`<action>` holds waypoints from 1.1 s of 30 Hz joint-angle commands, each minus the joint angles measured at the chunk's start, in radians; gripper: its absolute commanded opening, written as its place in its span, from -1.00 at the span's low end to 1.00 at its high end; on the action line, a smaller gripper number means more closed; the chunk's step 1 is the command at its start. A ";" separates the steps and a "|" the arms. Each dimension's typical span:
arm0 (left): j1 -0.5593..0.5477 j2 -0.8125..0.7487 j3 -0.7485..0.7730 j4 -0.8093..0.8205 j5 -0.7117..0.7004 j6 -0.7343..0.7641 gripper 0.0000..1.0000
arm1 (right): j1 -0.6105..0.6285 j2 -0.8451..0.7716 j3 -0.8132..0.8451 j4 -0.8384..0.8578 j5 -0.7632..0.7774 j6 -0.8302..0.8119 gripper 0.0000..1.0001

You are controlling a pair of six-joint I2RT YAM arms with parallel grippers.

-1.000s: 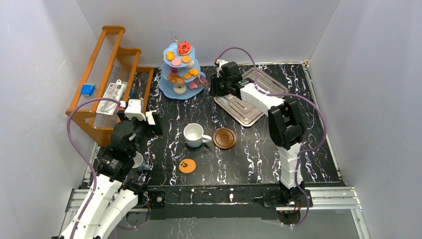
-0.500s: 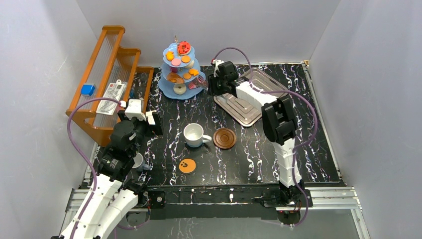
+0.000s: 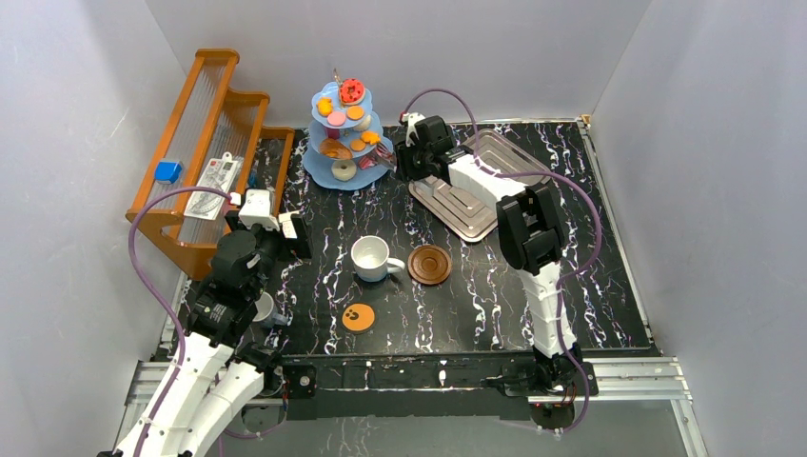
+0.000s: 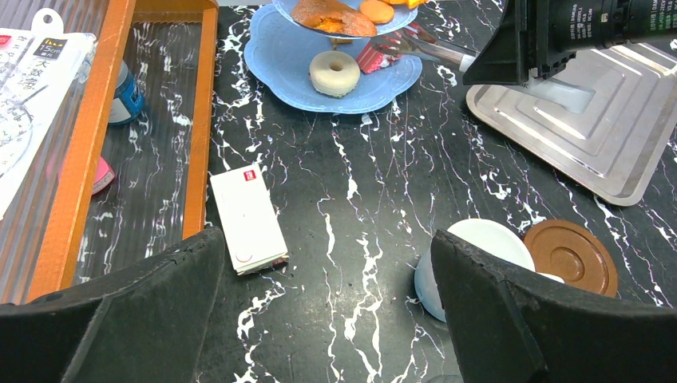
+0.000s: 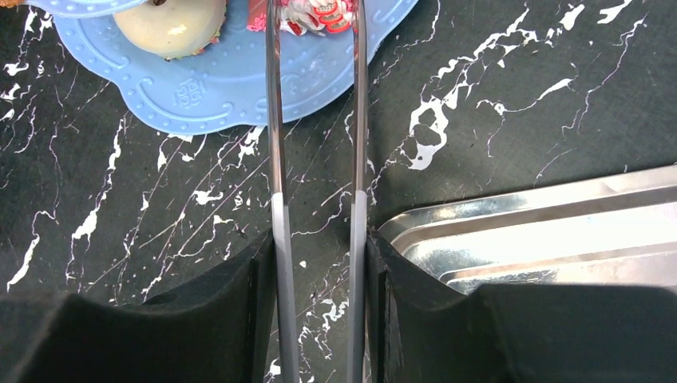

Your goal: Serve the afternoon tea

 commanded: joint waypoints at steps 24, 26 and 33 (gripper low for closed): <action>-0.005 0.013 0.018 0.016 -0.002 0.002 0.96 | -0.009 -0.276 -0.165 -0.024 0.050 -0.032 0.09; -0.005 0.019 0.022 0.017 0.006 0.002 0.96 | -0.014 -0.318 -0.208 -0.024 0.052 -0.032 0.09; -0.005 0.009 0.020 0.014 0.010 -0.001 0.96 | -0.053 -0.423 -0.331 -0.054 0.090 -0.045 0.08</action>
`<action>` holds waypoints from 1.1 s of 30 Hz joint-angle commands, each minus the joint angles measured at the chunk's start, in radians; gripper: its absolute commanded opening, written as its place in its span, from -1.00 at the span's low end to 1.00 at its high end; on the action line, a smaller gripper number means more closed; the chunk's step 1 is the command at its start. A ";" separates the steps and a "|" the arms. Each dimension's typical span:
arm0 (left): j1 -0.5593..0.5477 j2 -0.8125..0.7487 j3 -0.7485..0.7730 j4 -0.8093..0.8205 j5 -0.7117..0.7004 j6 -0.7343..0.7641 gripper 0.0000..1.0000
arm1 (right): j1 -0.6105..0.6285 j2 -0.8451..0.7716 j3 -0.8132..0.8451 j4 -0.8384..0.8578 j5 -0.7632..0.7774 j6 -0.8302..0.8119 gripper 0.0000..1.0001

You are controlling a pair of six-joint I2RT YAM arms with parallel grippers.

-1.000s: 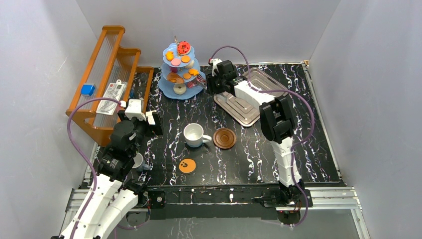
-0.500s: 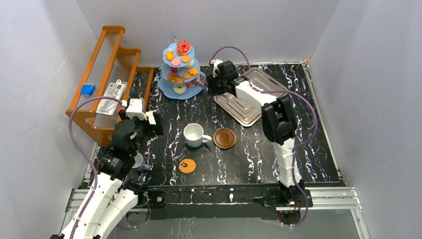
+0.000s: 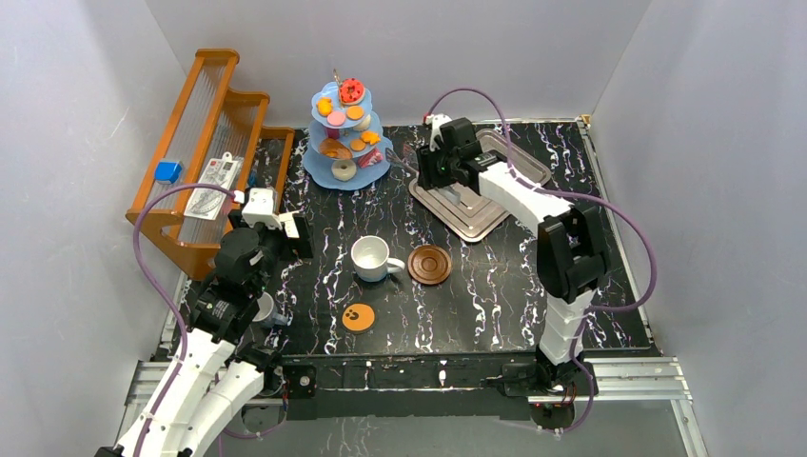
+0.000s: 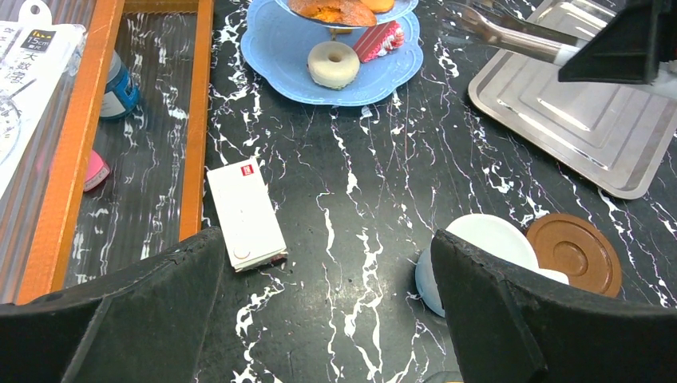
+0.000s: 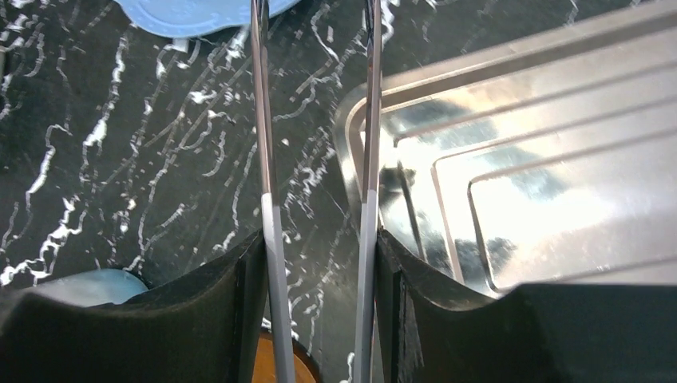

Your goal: Serve the afternoon tea

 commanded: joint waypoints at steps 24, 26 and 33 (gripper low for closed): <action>-0.005 0.029 0.021 0.014 0.020 -0.003 0.96 | -0.447 -0.115 -0.212 0.089 0.003 -0.144 0.10; -0.005 0.031 0.023 0.011 0.019 -0.001 0.96 | -0.454 -0.085 -0.203 0.094 0.004 -0.175 0.10; -0.005 0.016 0.018 0.019 0.006 0.000 0.96 | -0.485 -0.021 -0.176 0.068 0.032 -0.249 0.18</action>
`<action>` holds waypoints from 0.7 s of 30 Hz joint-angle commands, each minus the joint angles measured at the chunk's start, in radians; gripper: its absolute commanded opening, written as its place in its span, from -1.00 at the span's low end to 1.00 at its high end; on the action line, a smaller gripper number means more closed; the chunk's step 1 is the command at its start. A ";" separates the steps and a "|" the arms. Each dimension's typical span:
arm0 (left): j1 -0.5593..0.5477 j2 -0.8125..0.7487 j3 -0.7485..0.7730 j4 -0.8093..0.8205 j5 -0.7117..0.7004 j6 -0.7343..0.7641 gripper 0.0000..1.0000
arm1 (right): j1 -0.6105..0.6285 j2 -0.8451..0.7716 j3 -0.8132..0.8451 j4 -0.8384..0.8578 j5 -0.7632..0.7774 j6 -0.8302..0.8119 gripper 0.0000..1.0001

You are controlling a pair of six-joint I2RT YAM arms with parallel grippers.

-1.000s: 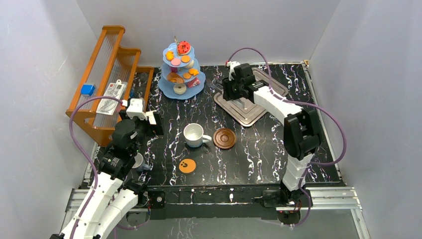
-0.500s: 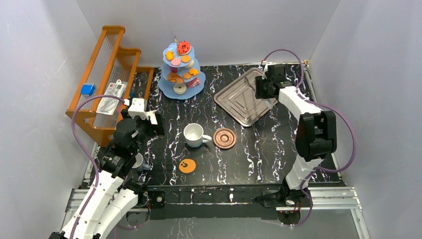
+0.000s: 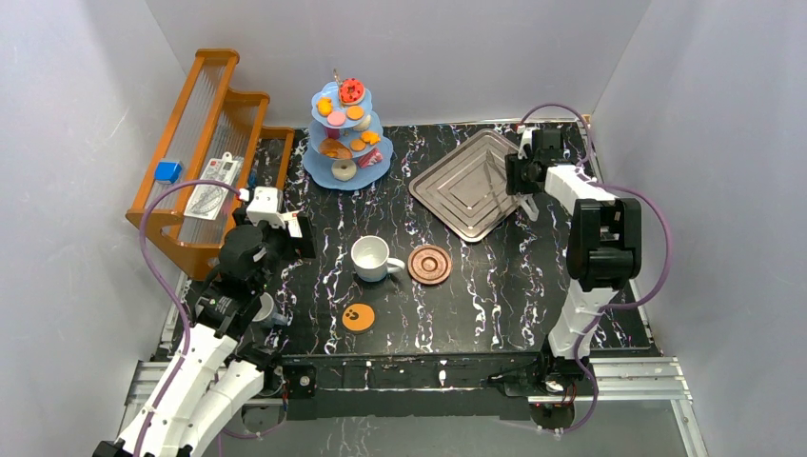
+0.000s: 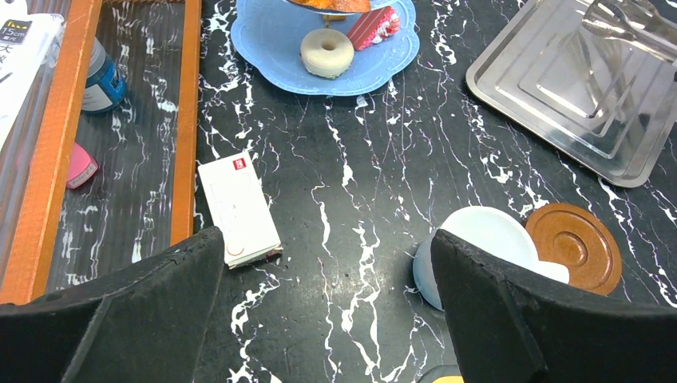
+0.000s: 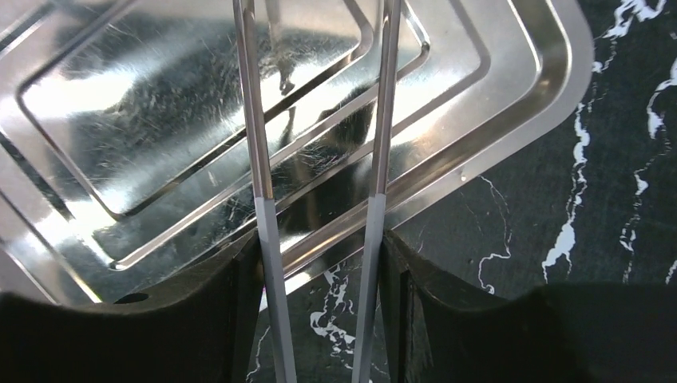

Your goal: Serve the afternoon tea

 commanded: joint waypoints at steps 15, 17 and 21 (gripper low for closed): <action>-0.005 -0.006 0.022 0.017 -0.009 0.002 0.96 | -0.102 0.081 0.079 0.023 -0.055 -0.109 0.33; -0.005 -0.006 0.021 0.017 -0.011 0.002 0.96 | -0.102 0.084 0.075 0.033 -0.065 -0.104 0.38; -0.005 -0.004 0.021 0.016 -0.011 0.002 0.96 | -0.102 0.084 0.109 0.008 -0.079 -0.081 0.50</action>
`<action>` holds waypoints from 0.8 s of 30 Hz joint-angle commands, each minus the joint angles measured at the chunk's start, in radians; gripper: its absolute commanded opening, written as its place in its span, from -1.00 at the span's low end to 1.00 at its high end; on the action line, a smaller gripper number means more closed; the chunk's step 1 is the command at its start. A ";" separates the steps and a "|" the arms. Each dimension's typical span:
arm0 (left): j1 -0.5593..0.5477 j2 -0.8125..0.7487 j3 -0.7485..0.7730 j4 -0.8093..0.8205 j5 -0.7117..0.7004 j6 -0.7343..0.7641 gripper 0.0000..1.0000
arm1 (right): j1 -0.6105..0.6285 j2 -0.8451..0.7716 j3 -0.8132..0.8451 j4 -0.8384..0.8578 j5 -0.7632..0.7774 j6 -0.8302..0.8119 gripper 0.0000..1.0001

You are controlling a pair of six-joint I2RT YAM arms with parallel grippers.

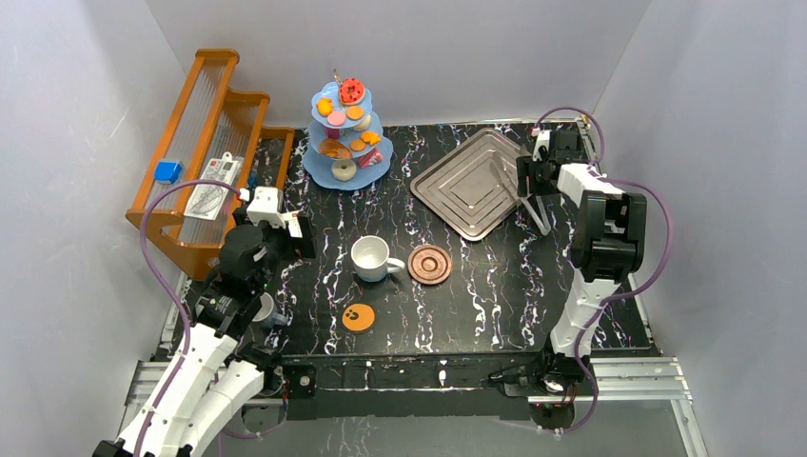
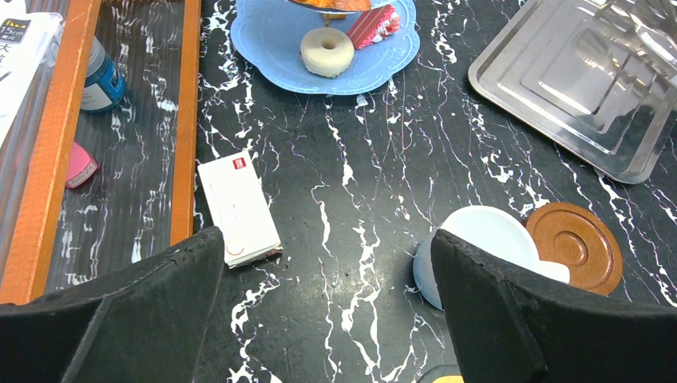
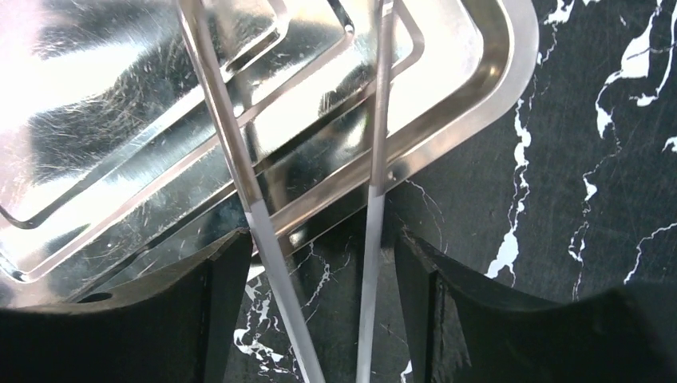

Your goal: Serve the afternoon tea

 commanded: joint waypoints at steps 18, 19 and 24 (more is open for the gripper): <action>-0.005 -0.009 0.021 0.015 -0.008 0.002 0.96 | 0.009 -0.116 0.139 -0.135 -0.086 0.192 0.57; -0.005 -0.009 0.021 0.015 -0.007 0.002 0.96 | 0.012 -0.125 0.140 -0.140 -0.097 0.214 0.55; -0.005 -0.013 0.021 0.014 -0.008 0.002 0.96 | 0.049 -0.190 0.099 -0.151 -0.116 0.353 0.40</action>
